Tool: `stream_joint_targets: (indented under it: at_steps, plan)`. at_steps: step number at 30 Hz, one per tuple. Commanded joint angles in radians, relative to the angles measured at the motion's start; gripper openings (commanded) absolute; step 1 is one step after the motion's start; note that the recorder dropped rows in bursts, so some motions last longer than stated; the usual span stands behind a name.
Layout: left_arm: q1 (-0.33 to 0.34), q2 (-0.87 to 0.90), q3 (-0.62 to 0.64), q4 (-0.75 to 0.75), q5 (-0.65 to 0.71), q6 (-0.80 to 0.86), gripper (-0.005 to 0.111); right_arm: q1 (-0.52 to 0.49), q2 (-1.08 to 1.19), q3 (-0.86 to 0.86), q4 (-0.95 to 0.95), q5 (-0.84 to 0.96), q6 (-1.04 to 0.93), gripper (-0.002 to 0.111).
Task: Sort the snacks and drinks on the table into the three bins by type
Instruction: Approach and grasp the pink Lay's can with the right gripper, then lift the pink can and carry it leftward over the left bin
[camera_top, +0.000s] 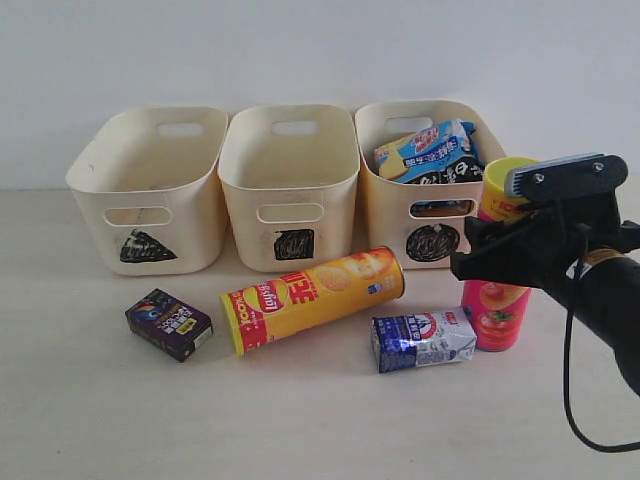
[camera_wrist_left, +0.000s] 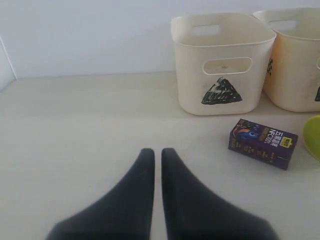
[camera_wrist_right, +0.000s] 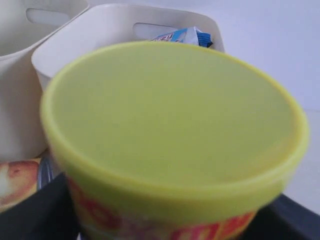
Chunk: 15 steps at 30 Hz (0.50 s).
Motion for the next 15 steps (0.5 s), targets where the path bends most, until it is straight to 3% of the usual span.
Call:
stream_joint_targets:
  at_steps: [1,15]
  plan:
    - [0.001,-0.004,-0.003,-0.001,-0.007,-0.009,0.004,0.000,-0.005,-0.004,0.003,0.021,-0.002,0.000]
    - [0.001,-0.004,-0.003,-0.001,-0.007,-0.009,0.004,0.000,-0.339,-0.007,0.003,0.226,-0.099,0.000]
